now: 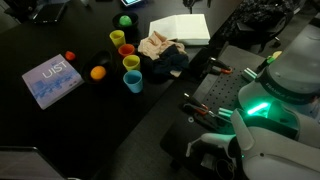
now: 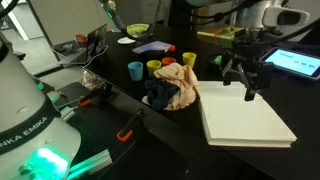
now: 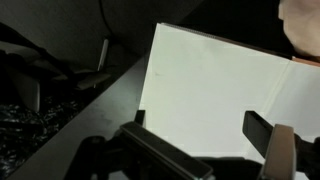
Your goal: Open the orange book then flip some pages over.
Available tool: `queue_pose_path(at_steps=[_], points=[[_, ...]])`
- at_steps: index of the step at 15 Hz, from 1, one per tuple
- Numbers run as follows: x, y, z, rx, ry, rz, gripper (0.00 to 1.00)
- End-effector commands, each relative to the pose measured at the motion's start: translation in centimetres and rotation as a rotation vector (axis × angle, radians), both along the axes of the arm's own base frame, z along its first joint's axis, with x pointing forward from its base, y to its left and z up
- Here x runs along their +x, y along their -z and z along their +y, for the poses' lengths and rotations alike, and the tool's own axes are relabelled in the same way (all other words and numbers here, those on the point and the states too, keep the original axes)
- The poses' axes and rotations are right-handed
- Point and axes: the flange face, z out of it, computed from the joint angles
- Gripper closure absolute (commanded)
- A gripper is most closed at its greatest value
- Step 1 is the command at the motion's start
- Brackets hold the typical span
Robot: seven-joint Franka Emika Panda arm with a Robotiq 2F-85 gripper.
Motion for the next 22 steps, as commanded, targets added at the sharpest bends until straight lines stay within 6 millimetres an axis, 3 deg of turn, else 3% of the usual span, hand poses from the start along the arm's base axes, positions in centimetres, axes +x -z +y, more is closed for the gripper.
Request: queue_pose_path(at_steps=[1, 7, 11, 22], points=[[-2.2, 1.3, -1.0, 0.063, 0.12, -0.051, 0.0], [-5.3, 4.8, -1.6, 0.119, 0.212, -0.131, 0.0], [-6.0, 6.6, -1.0, 0.128, 0.18, -0.227, 0.0], [-8.5, 12.1, -1.7, 0.159, 0.191, -0.165, 0.0]])
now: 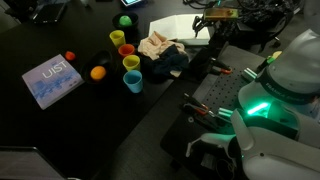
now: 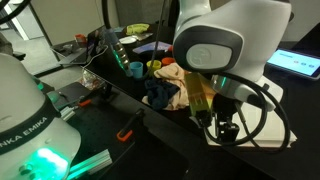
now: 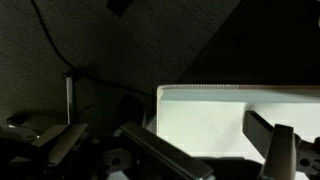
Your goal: Open the orange book then flip some pages over.
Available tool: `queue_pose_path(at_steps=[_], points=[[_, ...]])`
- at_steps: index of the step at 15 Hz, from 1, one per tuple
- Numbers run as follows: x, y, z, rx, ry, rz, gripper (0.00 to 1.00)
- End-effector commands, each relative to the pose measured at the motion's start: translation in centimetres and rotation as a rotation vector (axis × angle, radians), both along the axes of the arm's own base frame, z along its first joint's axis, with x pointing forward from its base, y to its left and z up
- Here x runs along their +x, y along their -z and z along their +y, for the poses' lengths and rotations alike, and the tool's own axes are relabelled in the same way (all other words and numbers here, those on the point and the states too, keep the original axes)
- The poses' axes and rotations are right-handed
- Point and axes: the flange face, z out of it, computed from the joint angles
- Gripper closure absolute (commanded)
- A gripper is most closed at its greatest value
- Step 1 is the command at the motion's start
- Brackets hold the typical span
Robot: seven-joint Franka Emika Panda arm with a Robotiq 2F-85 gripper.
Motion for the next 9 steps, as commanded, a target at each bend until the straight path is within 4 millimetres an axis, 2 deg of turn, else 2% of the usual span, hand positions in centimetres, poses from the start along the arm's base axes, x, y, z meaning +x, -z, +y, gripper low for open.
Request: queue_pose_path(at_steps=[1, 5, 9], points=[[-0.21, 1.09, -0.3, -0.004, -0.003, -0.015, 0.0], [-0.29, 1.47, -0.52, 0.006, 0.025, -0.037, 0.0], [0.04, 0.85, -0.8, 0.021, 0.043, -0.083, 0.0]])
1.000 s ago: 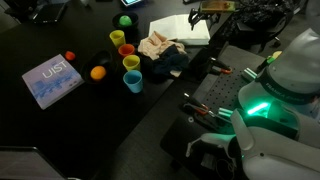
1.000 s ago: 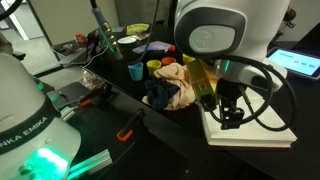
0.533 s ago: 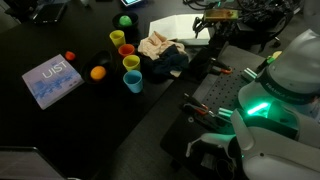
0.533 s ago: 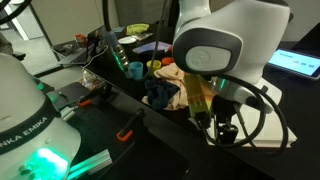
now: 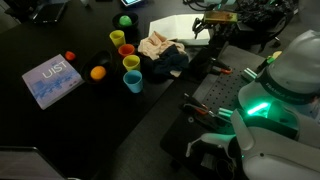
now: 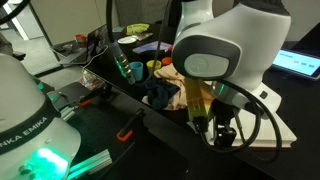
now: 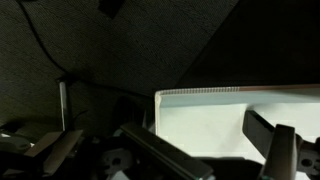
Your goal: Open the orange book then flip some pages over.
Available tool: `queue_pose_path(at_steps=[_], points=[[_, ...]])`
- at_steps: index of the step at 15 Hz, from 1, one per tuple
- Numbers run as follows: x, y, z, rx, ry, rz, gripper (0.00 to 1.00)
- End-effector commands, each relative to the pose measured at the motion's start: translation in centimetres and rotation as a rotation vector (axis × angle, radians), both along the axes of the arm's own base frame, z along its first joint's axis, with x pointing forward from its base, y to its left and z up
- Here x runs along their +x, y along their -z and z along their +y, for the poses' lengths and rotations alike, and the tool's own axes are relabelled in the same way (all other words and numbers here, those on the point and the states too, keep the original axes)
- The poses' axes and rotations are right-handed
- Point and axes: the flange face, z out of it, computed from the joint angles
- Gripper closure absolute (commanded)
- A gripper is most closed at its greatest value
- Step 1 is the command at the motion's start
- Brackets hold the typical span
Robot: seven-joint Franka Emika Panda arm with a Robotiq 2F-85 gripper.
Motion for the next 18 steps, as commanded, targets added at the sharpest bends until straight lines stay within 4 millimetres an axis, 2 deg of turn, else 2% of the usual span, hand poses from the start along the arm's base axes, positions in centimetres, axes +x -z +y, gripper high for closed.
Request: queue_pose_path(at_steps=[1, 9, 18], points=[[0.6, -0.5, -0.6, -0.001, 0.019, -0.067, 0.0], [0.9, -1.3, -1.1, 0.035, 0.045, -0.128, 0.0], [1.8, -3.6, -1.6, 0.047, 0.068, -0.208, 0.0]])
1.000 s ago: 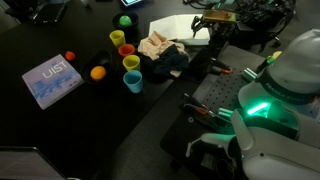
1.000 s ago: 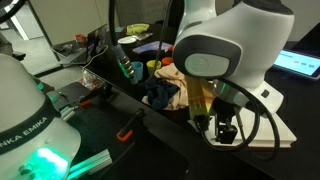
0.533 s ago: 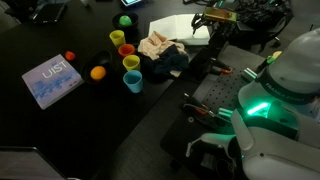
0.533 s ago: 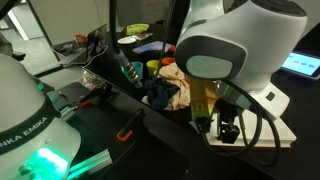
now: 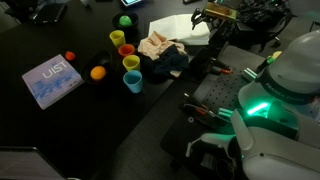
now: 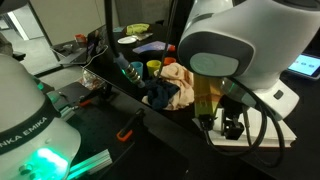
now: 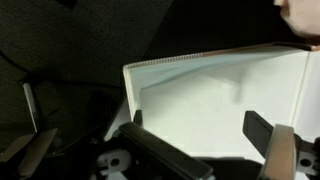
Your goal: Open the orange book then flip some pages over.
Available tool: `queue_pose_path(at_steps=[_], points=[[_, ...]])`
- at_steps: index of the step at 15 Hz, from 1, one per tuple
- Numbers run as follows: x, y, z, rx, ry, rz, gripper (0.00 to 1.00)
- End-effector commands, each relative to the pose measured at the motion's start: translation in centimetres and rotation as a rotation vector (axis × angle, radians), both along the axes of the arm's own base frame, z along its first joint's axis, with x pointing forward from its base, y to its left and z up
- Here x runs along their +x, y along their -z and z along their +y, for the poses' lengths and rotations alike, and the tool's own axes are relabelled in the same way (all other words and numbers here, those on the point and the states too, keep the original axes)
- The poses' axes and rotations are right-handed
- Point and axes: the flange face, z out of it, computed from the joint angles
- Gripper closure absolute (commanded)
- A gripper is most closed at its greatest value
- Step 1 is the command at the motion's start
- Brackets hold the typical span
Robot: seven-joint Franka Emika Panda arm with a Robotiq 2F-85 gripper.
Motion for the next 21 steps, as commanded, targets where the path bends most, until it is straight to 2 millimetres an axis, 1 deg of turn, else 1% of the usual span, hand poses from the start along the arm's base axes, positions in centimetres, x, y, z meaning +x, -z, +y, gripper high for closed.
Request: queue_pose_path(at_steps=[1, 5, 11, 15, 18, 21], points=[[1.5, -1.9, 0.2, -0.028, -0.02, -0.053, 0.0], [2.3, -3.3, 1.0, -0.069, -0.073, -0.044, 0.0], [3.6, -5.3, 2.9, -0.186, -0.239, 0.027, 0.0], [5.2, -4.8, 4.5, -0.196, -0.247, 0.036, 0.0], [6.5, -4.9, 5.9, -0.219, -0.26, 0.03, 0.0], [7.6, -4.9, 6.4, -0.265, -0.295, 0.049, 0.0]])
